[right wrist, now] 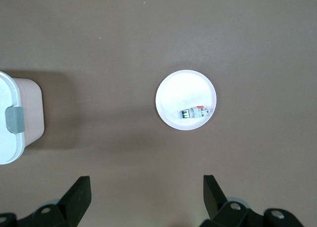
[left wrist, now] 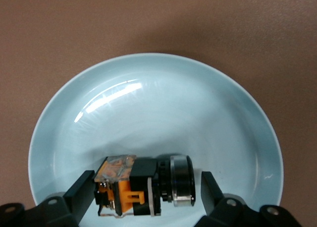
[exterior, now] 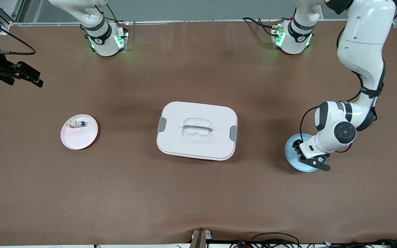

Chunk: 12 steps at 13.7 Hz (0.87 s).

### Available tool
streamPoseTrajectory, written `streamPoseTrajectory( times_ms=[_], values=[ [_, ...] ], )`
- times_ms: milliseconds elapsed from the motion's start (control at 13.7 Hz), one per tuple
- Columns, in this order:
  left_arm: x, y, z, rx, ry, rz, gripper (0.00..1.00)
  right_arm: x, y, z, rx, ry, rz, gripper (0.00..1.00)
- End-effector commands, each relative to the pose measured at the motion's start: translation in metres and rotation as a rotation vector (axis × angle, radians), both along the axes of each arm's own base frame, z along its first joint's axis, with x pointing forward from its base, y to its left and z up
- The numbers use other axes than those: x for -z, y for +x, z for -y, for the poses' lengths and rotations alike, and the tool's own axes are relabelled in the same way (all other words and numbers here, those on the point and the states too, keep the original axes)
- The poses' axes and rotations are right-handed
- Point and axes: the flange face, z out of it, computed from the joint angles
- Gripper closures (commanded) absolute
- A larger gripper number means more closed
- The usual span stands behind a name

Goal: Transfer orange switch to right arm and place
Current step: 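Lower the left gripper and close it on the orange switch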

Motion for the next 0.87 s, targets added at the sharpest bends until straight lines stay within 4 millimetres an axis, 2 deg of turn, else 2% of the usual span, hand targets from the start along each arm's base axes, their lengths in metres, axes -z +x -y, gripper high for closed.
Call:
streamPoseTrajectory(
  times_ms=[0, 146, 218, 655, 800],
  values=[
    [-0.001, 0.001, 0.001, 0.005, 0.007, 0.017, 0.53, -0.004, -0.003, 0.0, -0.003, 0.007, 0.009, 0.0],
    [-0.002, 0.001, 0.001, 0.0, 0.006, 0.017, 0.7, -0.003, -0.005, 0.0, -0.003, 0.007, 0.0, 0.0],
    [-0.003, 0.001, 0.001, -0.017, 0.004, 0.019, 0.74, -0.005, -0.006, 0.0, -0.002, 0.007, 0.002, 0.0],
    [-0.01, 0.002, 0.001, -0.055, 0.004, 0.024, 0.75, -0.004, -0.005, 0.007, 0.008, 0.003, 0.003, 0.0],
    [-0.018, 0.002, 0.001, -0.079, 0.004, 0.033, 0.75, -0.005, -0.004, 0.01, 0.004, -0.026, 0.008, 0.0]
  ],
)
